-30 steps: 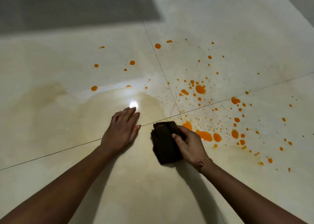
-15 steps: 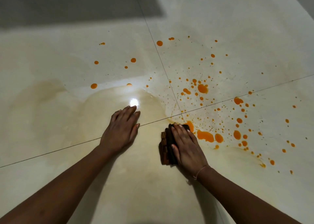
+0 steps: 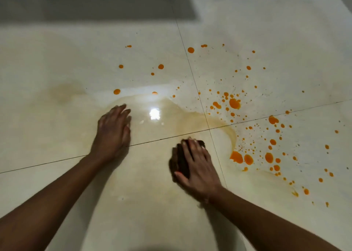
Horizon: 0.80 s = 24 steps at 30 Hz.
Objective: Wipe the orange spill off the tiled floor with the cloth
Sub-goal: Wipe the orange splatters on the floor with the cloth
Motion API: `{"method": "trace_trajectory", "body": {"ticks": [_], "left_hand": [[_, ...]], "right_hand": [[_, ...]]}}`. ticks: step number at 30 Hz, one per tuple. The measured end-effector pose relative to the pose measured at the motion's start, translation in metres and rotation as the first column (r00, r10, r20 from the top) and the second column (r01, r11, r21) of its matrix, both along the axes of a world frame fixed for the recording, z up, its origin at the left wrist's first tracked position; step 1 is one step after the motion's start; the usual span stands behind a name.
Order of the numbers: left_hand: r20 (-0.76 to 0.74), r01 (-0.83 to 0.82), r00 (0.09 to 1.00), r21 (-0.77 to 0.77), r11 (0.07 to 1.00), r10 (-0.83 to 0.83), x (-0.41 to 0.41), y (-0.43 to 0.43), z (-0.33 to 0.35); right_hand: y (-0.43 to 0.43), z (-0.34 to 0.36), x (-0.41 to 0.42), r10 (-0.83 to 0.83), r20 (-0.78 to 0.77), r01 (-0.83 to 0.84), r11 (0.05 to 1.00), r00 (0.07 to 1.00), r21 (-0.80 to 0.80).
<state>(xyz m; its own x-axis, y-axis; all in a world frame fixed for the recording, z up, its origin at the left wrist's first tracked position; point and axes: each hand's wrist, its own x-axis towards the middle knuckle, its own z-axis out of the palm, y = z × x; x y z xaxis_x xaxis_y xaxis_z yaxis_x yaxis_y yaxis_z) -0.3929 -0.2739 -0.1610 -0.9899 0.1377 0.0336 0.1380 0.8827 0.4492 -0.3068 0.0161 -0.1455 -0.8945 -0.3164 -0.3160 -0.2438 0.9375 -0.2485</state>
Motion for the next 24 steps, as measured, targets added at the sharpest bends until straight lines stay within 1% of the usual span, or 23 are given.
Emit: {"method": "trace_trajectory", "body": {"ticks": [1, 3, 4, 5, 6, 7, 9, 11, 12, 13, 14, 15, 16, 17, 18, 20, 21, 22, 23, 24], "left_hand": [[0.016, -0.040, 0.999, -0.023, 0.999, 0.041, 0.005, -0.014, 0.001], [0.043, -0.095, 0.994, -0.054, 0.994, 0.098, 0.016, -0.035, -0.003], [0.043, -0.114, 0.992, -0.069, 0.991, 0.117, 0.021, -0.045, -0.006], [0.039, -0.129, 0.990, -0.083, 0.988, 0.133, 0.024, -0.053, -0.009], [0.035, -0.141, 0.989, -0.095, 0.985, 0.145, 0.026, -0.061, -0.011], [0.030, -0.143, 0.989, -0.106, 0.984, 0.147, 0.024, -0.067, -0.012], [0.025, -0.159, 0.986, -0.124, 0.979, 0.163, 0.020, -0.081, -0.013], [0.034, -0.190, 0.980, -0.132, 0.973, 0.196, 0.012, -0.089, -0.012], [0.041, -0.200, 0.977, -0.141, 0.970, 0.208, 0.007, -0.093, -0.011], [0.048, -0.203, 0.976, -0.157, 0.966, 0.213, 0.002, -0.096, -0.011], [0.055, -0.204, 0.975, -0.174, 0.963, 0.216, -0.005, -0.101, -0.013], [0.054, -0.199, 0.976, -0.184, 0.962, 0.212, -0.012, -0.103, -0.014], [0.053, -0.205, 0.974, -0.192, 0.960, 0.218, -0.020, -0.109, -0.016], [0.049, -0.219, 0.971, -0.197, 0.956, 0.232, -0.027, -0.113, -0.018], [0.045, -0.229, 0.969, -0.206, 0.951, 0.243, -0.034, -0.115, -0.019], [0.050, -0.239, 0.966, -0.214, 0.947, 0.255, -0.042, -0.117, -0.021], [0.059, -0.242, 0.964, -0.210, 0.947, 0.259, -0.044, -0.117, -0.020], [0.066, -0.249, 0.961, -0.205, 0.946, 0.268, -0.044, -0.116, -0.018], [0.066, -0.256, 0.960, -0.205, 0.945, 0.274, -0.042, -0.115, -0.017], [0.073, -0.261, 0.957, -0.203, 0.944, 0.280, -0.042, -0.115, -0.014]], "right_hand": [[0.018, -0.002, -0.004, -0.059, -0.028, 0.060, 0.998, 0.998, 0.027], [0.023, -0.006, -0.044, -0.281, -0.076, 0.286, 0.956, 0.957, 0.065], [0.004, -0.010, -0.074, -0.362, -0.115, 0.369, 0.929, 0.925, 0.043], [-0.023, -0.011, -0.101, -0.370, -0.145, 0.377, 0.926, 0.917, 0.024], [-0.060, -0.013, -0.118, -0.306, -0.175, 0.310, 0.951, 0.936, -0.001], [-0.093, -0.015, -0.121, -0.209, -0.186, 0.207, 0.978, 0.960, -0.029], [-0.128, -0.014, -0.090, 0.006, -0.134, -0.017, 0.996, 0.991, -0.083], [-0.099, -0.005, -0.045, 0.162, -0.086, -0.168, 0.983, 0.983, -0.068], [-0.073, -0.003, -0.038, 0.197, -0.077, -0.202, 0.978, 0.977, -0.056], [-0.050, -0.004, -0.046, 0.187, -0.096, -0.190, 0.981, 0.978, -0.032], [-0.039, -0.009, -0.066, 0.107, -0.115, -0.108, 0.994, 0.988, -0.006], [-0.039, -0.011, -0.095, -0.019, -0.139, 0.022, 0.999, 0.990, 0.025], [-0.060, -0.017, -0.129, -0.135, -0.178, 0.140, 0.990, 0.975, 0.014], [-0.090, -0.018, -0.153, -0.191, -0.195, 0.195, 0.981, 0.962, 0.006], [-0.124, -0.021, -0.163, -0.163, -0.228, 0.167, 0.986, 0.960, 0.001], [-0.164, -0.024, -0.147, 0.007, -0.183, -0.016, 0.999, 0.983, -0.043], [-0.161, -0.021, -0.127, 0.120, -0.142, -0.129, 0.990, 0.983, -0.056], [-0.144, -0.016, -0.106, 0.200, -0.111, -0.207, 0.977, 0.974, -0.058], [-0.117, -0.009, -0.090, 0.231, -0.073, -0.235, 0.970, 0.970, -0.055], [-0.089, -0.003, -0.093, 0.208, -0.063, -0.213, 0.975, 0.976, -0.070]]}}
